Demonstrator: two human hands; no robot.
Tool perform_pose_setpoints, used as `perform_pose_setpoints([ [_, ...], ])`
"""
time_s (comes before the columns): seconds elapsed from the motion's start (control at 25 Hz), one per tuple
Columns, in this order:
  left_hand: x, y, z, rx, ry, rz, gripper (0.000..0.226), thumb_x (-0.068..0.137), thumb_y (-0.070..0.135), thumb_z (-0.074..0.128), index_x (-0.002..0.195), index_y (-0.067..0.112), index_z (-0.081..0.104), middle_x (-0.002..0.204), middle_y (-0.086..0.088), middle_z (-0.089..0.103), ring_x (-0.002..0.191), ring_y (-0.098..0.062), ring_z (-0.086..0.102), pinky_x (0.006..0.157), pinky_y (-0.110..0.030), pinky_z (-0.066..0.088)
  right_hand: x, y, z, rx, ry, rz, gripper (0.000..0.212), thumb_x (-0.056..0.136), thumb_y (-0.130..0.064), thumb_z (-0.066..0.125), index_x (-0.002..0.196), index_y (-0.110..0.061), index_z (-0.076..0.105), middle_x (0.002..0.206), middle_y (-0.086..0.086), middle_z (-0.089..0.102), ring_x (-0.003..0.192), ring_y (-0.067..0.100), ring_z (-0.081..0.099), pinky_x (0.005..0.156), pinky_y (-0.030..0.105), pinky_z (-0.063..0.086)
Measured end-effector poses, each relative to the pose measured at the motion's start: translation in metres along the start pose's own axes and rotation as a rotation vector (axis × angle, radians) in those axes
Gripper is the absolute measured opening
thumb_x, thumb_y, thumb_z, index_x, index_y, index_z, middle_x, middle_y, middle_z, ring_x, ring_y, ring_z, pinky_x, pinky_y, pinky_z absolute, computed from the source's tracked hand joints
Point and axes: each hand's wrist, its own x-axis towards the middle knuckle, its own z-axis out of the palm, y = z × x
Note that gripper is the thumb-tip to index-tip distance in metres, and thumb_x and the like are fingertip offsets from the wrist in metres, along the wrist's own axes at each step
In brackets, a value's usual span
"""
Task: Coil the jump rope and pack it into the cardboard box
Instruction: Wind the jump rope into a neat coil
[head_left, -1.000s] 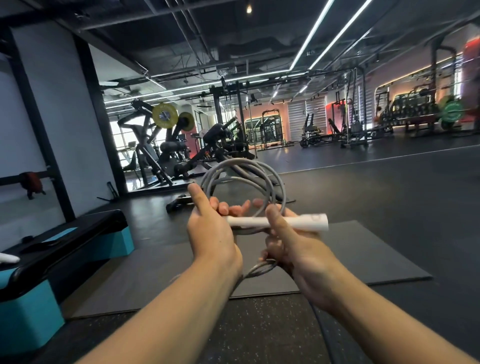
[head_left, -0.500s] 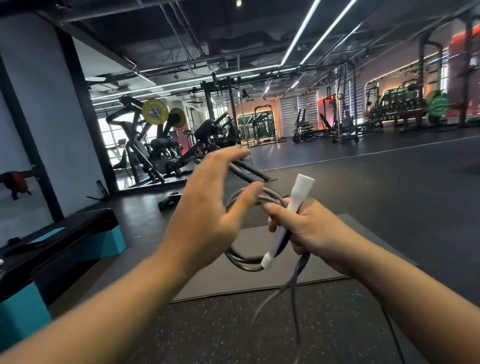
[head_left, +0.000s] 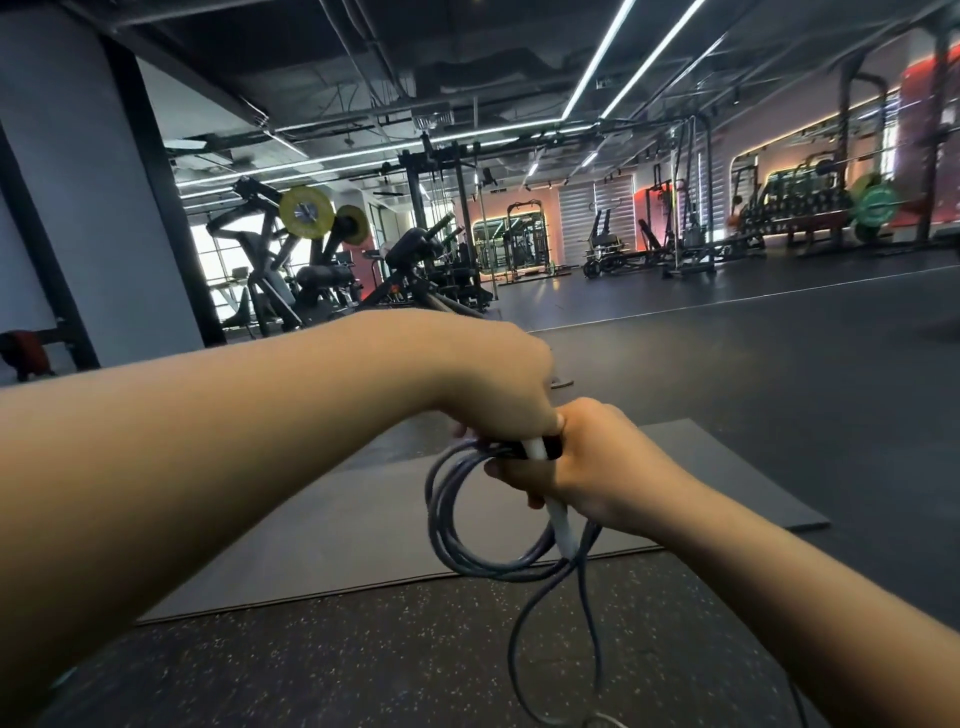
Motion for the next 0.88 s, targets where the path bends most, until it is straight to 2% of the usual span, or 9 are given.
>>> perform_pose_setpoints([
  [0.12, 0.003, -0.015, 0.014, -0.311, -0.163, -0.019, 0.041, 0.1, 0.041, 0.051, 0.102, 0.008, 0.076, 0.085, -0.001, 0.07, 0.075, -0.017, 0.065, 0.061, -0.025, 0.051, 0.0, 0.002, 0.002, -0.082, 0.022, -0.018, 0.029, 0.077, -0.044, 0.082, 0.075, -0.015, 0.075, 0.057, -0.004, 0.067, 0.052, 0.007, 0.053, 0.048, 0.016, 0.036],
  [0.2, 0.003, -0.025, 0.024, -0.407, -0.177, -0.008, 0.045, 0.098, 0.045, 0.054, 0.096, 0.005, 0.075, 0.079, -0.001, 0.062, 0.072, -0.015, 0.054, 0.063, -0.028, 0.046, 0.0, 0.002, 0.002, -0.094, 0.055, -0.032, 0.039, 0.074, -0.045, 0.083, 0.069, -0.01, 0.068, 0.057, 0.006, 0.06, 0.053, 0.013, 0.041, 0.047, 0.024, 0.032],
  [0.28, 0.001, -0.033, 0.031, -0.442, -0.154, 0.012, 0.057, 0.097, 0.057, 0.051, 0.094, 0.005, 0.074, 0.077, -0.001, 0.056, 0.072, -0.016, 0.047, 0.066, -0.031, 0.042, 0.001, 0.0, 0.002, -0.084, 0.07, -0.037, 0.042, 0.073, -0.046, 0.082, 0.066, -0.009, 0.064, 0.062, 0.012, 0.067, 0.055, 0.017, 0.045, 0.05, 0.03, 0.037],
  [0.36, -0.002, -0.039, 0.035, -0.454, -0.155, 0.059, 0.057, 0.097, 0.059, 0.05, 0.096, 0.008, 0.074, 0.08, -0.001, 0.056, 0.075, -0.017, 0.047, 0.072, -0.04, 0.047, 0.001, -0.003, 0.001, -0.117, 0.065, -0.035, 0.041, 0.071, -0.052, 0.078, 0.067, -0.013, 0.067, 0.062, 0.006, 0.072, 0.057, 0.018, 0.058, 0.053, 0.033, 0.045],
  [0.48, -0.008, -0.046, 0.041, -0.54, -0.114, 0.111, 0.036, 0.099, 0.046, 0.056, 0.098, 0.017, 0.076, 0.084, -0.001, 0.064, 0.079, -0.013, 0.053, 0.084, -0.04, 0.051, -0.003, 0.001, -0.013, -0.149, -0.06, 0.015, 0.044, 0.069, -0.061, 0.077, 0.069, -0.018, 0.07, 0.06, -0.007, 0.075, 0.051, 0.005, 0.062, 0.052, 0.028, 0.046],
  [0.6, -0.014, -0.058, 0.045, -0.782, -0.156, 0.056, 0.025, 0.098, 0.026, 0.064, 0.107, 0.004, 0.071, 0.1, -0.018, 0.075, 0.086, -0.014, 0.066, 0.088, -0.035, 0.054, -0.005, 0.009, -0.023, -0.098, -0.18, -0.005, 0.038, 0.074, -0.056, 0.081, 0.072, -0.02, 0.069, 0.056, -0.008, 0.068, 0.047, 0.002, 0.053, 0.049, 0.023, 0.038],
  [0.68, -0.014, -0.059, 0.043, -0.75, -0.262, 0.016, 0.018, 0.093, 0.015, 0.069, 0.109, 0.007, 0.07, 0.107, -0.017, 0.076, 0.091, -0.015, 0.069, 0.089, -0.035, 0.053, -0.002, 0.01, -0.017, -0.169, -0.119, -0.086, 0.036, 0.08, -0.055, 0.076, 0.073, -0.021, 0.066, 0.057, -0.005, 0.061, 0.048, 0.005, 0.048, 0.047, 0.024, 0.034],
  [0.76, -0.01, -0.048, 0.04, -0.619, -0.36, -0.022, 0.023, 0.091, 0.015, 0.065, 0.113, 0.01, 0.069, 0.101, -0.006, 0.08, 0.091, -0.011, 0.069, 0.087, -0.034, 0.051, 0.0, 0.005, -0.007, -0.288, -0.067, -0.162, 0.029, 0.085, -0.048, 0.071, 0.07, -0.026, 0.061, 0.064, -0.004, 0.061, 0.058, 0.012, 0.052, 0.052, 0.032, 0.038],
  [0.88, -0.004, -0.036, 0.044, -0.622, -0.348, 0.001, 0.034, 0.096, 0.038, 0.061, 0.108, 0.006, 0.068, 0.091, -0.003, 0.079, 0.082, -0.01, 0.073, 0.087, -0.032, 0.052, 0.0, -0.002, -0.001, -0.389, -0.065, -0.22, 0.02, 0.086, -0.038, 0.067, 0.074, -0.025, 0.058, 0.077, -0.001, 0.068, 0.075, 0.025, 0.061, 0.064, 0.039, 0.05],
])
